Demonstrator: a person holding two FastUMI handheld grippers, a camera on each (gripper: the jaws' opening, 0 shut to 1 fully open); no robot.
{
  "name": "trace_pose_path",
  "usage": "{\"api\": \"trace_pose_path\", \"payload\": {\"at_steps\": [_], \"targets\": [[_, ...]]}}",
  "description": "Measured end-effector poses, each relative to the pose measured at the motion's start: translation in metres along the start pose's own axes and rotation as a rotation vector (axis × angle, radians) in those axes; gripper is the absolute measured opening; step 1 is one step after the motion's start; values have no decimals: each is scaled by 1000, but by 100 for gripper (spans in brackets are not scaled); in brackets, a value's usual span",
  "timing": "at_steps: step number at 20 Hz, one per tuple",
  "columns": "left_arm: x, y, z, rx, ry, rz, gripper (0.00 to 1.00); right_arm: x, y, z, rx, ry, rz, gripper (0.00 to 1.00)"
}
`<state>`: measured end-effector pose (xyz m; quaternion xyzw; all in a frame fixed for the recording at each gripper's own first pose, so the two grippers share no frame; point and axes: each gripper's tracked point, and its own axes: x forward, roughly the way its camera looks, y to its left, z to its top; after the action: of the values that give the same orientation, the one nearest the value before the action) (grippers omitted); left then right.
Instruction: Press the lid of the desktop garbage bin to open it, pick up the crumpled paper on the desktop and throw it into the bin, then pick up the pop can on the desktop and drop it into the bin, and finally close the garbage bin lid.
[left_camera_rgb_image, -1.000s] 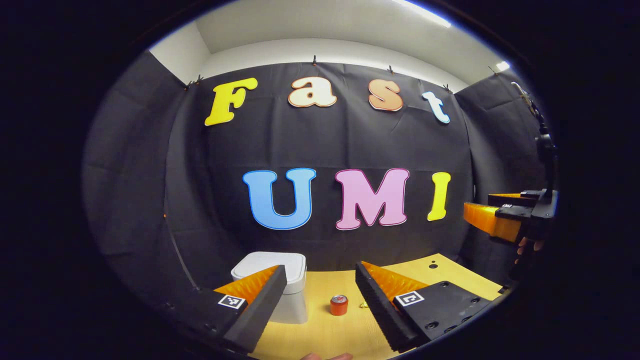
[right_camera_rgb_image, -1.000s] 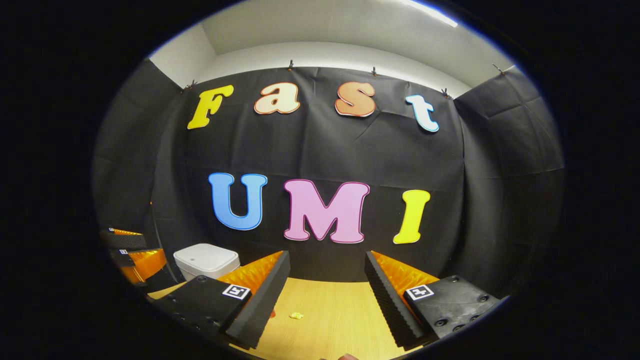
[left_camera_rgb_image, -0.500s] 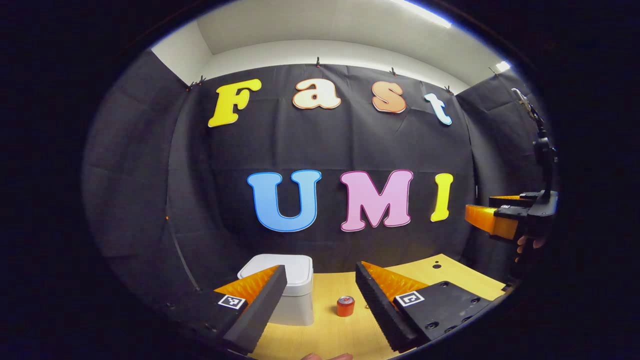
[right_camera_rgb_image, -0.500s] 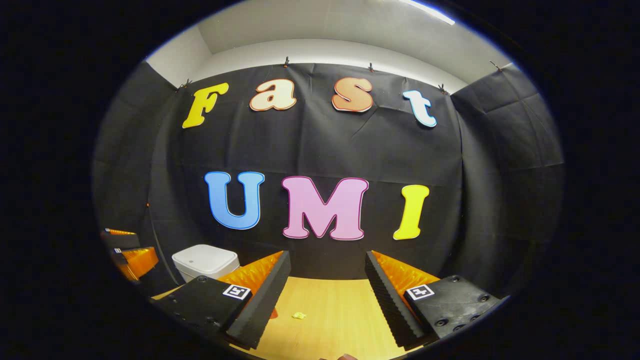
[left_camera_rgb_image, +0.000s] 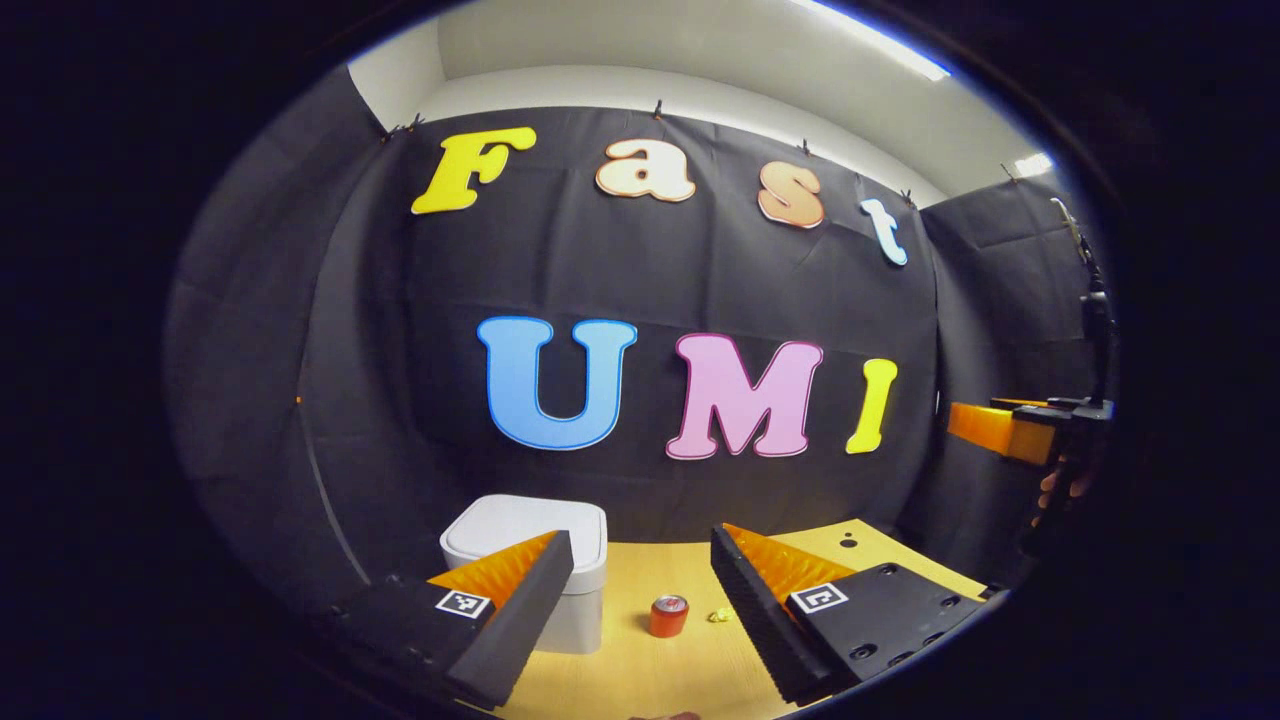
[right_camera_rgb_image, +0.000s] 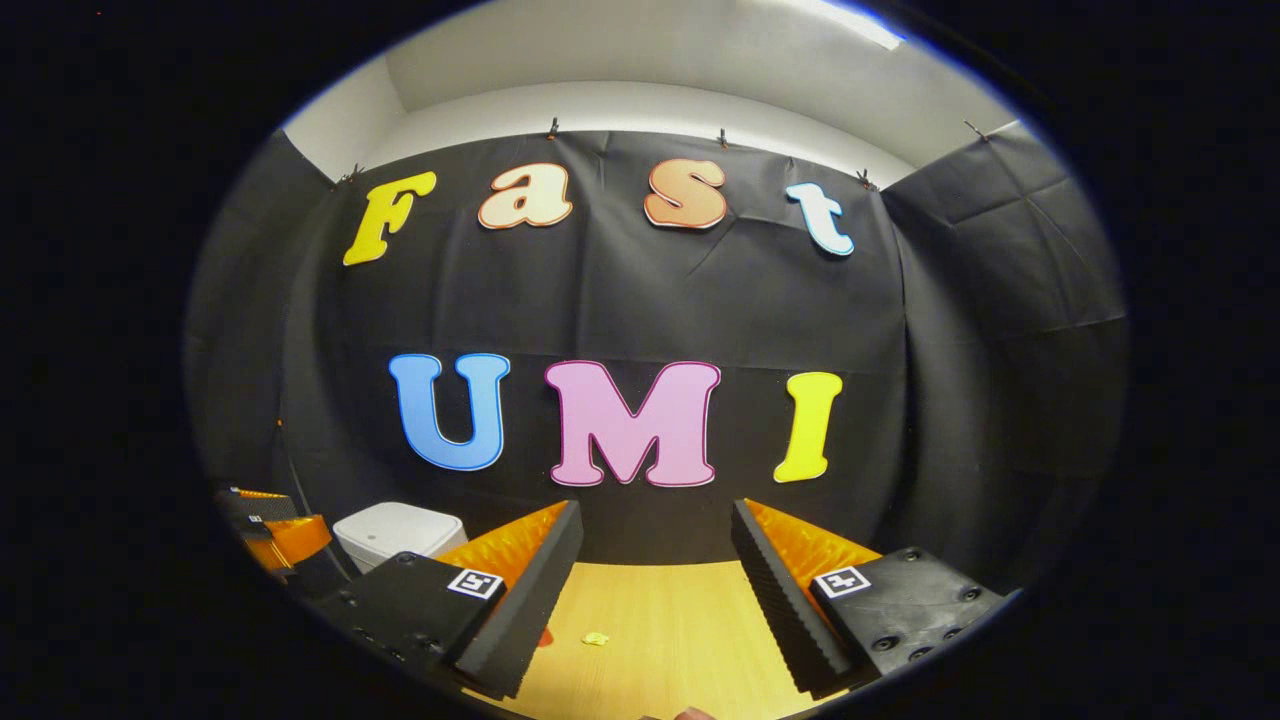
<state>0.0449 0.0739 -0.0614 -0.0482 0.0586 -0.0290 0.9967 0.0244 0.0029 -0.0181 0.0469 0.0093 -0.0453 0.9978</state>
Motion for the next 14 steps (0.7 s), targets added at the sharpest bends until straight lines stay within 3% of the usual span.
{"api": "trace_pose_path", "payload": {"at_steps": [3,6,10,14], "targets": [[14,12,8,44,-21,-9,92,6,-4,-8,-33,12,-5,96],[27,29,16,80,-52,-13,80,10,6,-14,-36,24,6,96],[49,42,18,103,-57,-45,53,14,30,-26,-75,28,35,96],[77,58,0,51,18,-76,14,17,45,-28,-88,26,47,96]]}}
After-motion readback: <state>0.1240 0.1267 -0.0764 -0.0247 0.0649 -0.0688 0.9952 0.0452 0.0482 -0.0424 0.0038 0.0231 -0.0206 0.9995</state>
